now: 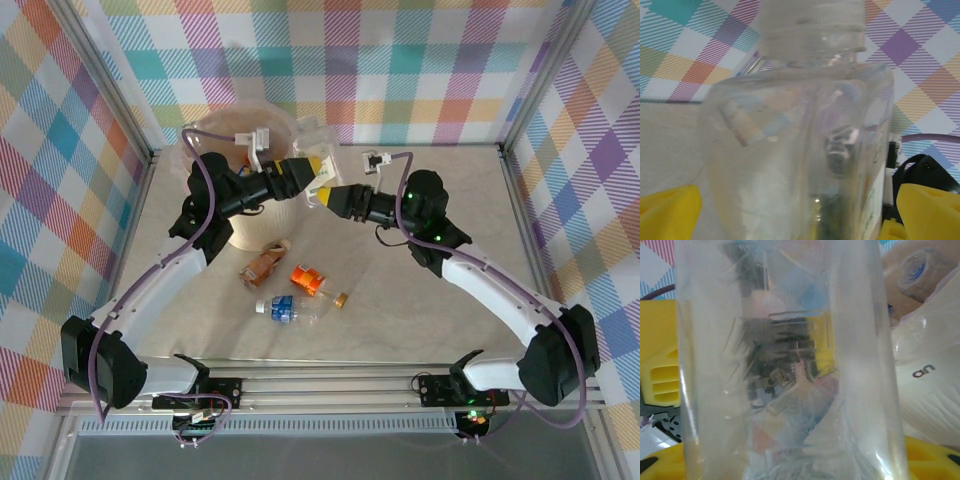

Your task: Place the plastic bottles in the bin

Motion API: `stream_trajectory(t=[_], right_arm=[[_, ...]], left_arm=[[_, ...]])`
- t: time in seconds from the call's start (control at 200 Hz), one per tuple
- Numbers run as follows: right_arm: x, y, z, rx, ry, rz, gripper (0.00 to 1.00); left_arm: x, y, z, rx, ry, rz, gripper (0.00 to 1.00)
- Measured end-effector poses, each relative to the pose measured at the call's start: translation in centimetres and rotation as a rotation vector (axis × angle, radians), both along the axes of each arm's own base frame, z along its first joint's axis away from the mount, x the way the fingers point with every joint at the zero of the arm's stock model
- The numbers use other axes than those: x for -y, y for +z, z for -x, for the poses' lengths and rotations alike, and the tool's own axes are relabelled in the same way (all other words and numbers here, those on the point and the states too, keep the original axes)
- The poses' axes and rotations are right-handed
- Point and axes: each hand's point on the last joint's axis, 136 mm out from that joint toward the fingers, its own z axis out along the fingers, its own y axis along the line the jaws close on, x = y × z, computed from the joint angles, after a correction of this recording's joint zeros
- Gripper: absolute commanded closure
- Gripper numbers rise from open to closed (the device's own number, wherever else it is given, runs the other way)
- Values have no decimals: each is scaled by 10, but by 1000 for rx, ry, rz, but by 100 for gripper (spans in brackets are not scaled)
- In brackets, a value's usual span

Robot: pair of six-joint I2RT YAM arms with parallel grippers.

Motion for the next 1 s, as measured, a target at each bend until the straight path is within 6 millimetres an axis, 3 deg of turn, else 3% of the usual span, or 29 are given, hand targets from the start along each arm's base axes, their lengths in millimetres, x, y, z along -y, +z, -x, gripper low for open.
stream_trajectory(t=[0.29, 0.475, 0.645, 0.815, 1.005], right_arm=[[-7, 7, 2, -17, 56, -47, 56], [-6, 12, 3, -20, 70, -59, 49], [-5, 15, 2, -17, 65, -61, 27], [-3, 1, -5, -35, 18, -10, 2], [10, -6, -8, -51, -74, 54, 0]], left_arm=[[2, 11, -2, -14, -17, 69, 30], [2, 13, -2, -13, -17, 85, 47], [1, 16, -3, -6, -15, 96, 55], [0, 9, -7, -31, 14, 70, 61], [-9, 16, -14, -40, 79, -12, 64]])
